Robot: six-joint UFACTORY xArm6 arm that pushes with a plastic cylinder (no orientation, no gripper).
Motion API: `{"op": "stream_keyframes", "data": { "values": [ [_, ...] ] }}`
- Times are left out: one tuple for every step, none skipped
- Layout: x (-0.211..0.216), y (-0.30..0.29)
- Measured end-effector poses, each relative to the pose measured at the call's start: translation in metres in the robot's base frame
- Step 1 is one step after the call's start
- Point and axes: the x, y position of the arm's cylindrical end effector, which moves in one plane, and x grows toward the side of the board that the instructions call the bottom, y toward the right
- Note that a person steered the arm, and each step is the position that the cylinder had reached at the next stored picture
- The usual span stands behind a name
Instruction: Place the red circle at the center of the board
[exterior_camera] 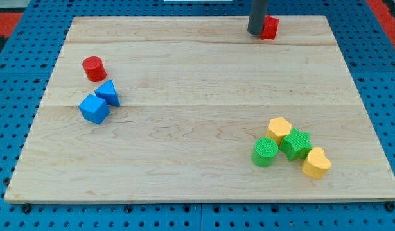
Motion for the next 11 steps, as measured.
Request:
{"op": "stream_keyframes", "data": {
  "values": [
    [0.02, -0.022],
    [0.061, -0.087],
    [0.055, -0.17],
    [0.022, -0.259],
    [0.035, -0.351],
    [0.093, -0.41],
    [0.125, -0.405],
    [0.117, -0.335],
    [0.081, -0.264],
    [0.092, -0.193],
    [0.105, -0.243]
  ]
}}
